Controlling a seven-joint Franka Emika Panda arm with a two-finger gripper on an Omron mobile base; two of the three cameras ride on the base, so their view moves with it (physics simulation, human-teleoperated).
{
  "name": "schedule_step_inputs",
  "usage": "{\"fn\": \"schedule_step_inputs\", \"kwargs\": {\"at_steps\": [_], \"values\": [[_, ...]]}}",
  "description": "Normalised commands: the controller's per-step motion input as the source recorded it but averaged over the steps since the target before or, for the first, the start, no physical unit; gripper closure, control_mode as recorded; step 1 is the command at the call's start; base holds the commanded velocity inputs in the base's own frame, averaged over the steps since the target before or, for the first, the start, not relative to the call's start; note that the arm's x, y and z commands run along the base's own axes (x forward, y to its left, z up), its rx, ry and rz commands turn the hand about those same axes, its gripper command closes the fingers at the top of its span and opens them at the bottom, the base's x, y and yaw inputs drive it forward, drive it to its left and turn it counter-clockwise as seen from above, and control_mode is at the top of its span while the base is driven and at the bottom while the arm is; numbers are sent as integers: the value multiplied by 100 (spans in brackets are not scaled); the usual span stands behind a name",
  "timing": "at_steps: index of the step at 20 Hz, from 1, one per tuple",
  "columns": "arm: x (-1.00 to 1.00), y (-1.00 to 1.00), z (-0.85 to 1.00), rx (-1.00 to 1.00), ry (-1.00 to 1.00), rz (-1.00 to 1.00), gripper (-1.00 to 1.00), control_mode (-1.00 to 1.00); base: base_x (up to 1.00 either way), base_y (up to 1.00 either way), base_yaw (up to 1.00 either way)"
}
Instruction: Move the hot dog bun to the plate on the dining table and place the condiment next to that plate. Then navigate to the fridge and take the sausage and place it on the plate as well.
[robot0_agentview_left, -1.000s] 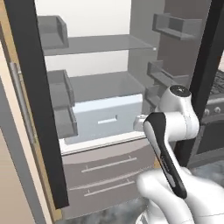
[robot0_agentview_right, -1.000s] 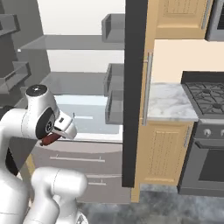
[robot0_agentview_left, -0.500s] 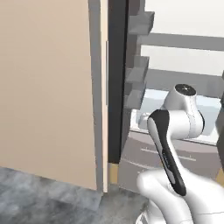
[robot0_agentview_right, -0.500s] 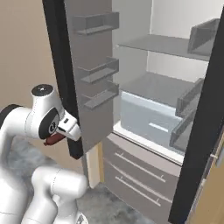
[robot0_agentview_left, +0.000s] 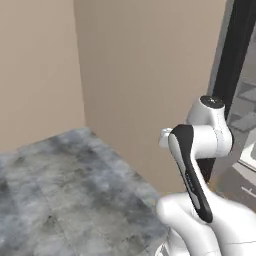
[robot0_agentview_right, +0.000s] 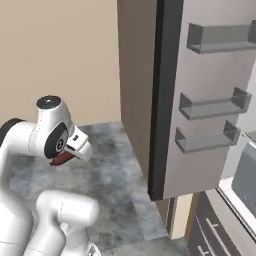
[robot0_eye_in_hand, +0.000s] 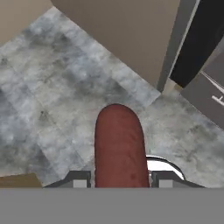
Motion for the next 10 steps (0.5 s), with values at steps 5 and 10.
{"fn": "schedule_step_inputs", "kwargs": {"at_steps": [5, 10], "values": [[0, 0, 0, 0, 0, 0, 100, 100, 0, 34, 96], [0, 0, 0, 0, 0, 0, 100, 100, 56, 23, 67]]}}
